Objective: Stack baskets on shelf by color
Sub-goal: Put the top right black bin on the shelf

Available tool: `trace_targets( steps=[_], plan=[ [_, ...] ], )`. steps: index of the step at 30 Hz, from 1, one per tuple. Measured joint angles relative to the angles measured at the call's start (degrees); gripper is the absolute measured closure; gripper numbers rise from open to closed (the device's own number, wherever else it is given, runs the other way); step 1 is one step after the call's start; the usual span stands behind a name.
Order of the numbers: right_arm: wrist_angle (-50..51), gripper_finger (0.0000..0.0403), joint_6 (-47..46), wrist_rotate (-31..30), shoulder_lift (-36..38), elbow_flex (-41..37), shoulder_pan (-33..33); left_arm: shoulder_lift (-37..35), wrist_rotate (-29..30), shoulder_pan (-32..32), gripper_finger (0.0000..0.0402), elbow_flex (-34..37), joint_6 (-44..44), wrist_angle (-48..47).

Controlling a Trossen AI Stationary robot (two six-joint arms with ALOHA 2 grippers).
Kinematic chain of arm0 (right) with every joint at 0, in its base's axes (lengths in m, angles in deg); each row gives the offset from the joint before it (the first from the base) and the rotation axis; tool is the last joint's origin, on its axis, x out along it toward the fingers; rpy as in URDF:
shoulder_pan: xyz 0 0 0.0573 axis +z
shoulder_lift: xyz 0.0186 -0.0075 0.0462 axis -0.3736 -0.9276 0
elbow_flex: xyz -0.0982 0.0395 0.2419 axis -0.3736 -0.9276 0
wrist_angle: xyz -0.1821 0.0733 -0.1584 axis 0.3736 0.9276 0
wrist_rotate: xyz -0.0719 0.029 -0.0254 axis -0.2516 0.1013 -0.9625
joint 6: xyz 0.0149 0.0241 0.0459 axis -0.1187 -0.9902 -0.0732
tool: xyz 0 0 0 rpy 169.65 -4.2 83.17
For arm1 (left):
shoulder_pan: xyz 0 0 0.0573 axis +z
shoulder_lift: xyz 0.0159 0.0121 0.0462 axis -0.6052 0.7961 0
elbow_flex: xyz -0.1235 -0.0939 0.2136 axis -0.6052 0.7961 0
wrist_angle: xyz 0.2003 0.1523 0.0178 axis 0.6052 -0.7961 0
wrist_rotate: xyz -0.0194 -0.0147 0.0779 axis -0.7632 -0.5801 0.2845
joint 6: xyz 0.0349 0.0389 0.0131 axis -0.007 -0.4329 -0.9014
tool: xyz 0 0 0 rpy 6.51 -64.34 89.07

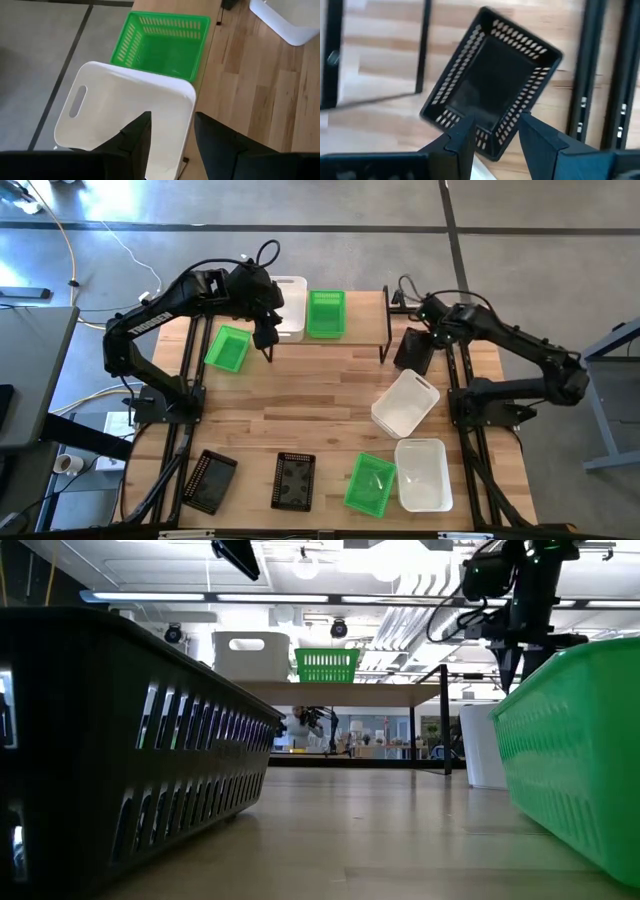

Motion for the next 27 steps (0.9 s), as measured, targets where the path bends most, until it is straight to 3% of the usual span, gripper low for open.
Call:
trace_targets(
  steps=[7, 11, 27],
  plan=[
    [0.00, 0.0270, -3.96, -0.74, 0.01, -0.28, -5.11, 0.02, -0.16, 0.00, 0.0261, 0.00, 0.00, 0.00],
    [-2.54, 0.0270, -6.91, 1.55, 0.00, -4.22, -6.85, 0.02, -0.18, 0.00, 0.0261, 0.00, 0.00, 0.00],
    [-12.17, 0.0270, -19.50, 2.92, -0.02, -16.55, -7.24, 0.02, -0.32, 0.00, 0.0261, 0.02, -4.01, 0.00]
  ],
)
